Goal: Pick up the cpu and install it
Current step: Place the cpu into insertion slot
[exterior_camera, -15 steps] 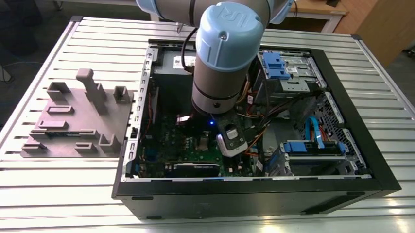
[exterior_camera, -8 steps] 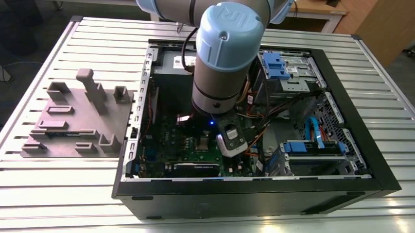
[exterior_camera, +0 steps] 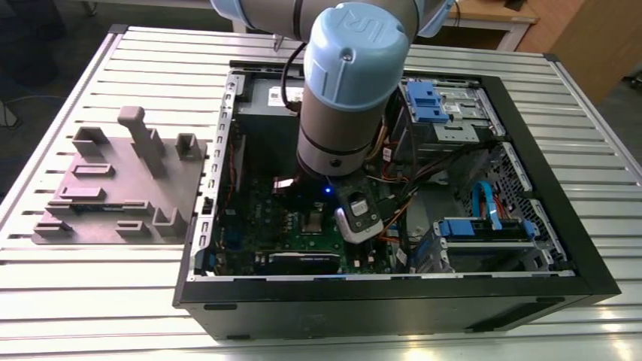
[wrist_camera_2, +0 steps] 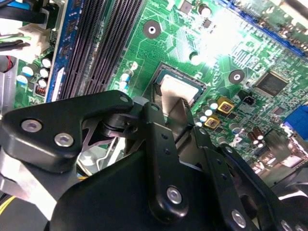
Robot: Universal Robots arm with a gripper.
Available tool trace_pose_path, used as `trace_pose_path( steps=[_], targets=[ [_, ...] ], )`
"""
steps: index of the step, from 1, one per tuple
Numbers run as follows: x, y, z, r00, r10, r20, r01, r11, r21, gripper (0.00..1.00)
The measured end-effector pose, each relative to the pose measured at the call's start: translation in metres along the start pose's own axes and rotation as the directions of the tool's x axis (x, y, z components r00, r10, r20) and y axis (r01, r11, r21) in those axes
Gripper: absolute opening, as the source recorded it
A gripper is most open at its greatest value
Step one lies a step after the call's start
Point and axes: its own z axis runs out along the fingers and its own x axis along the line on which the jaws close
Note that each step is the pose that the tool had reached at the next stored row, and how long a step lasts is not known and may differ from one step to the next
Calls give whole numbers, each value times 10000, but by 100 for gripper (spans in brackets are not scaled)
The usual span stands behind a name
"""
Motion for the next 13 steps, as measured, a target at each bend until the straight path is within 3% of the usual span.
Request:
trace_pose_path(
  steps=[13],
  targets=[
    [-40,4,-19,10000,1,-4,-1,10000,2,31]
  ],
)
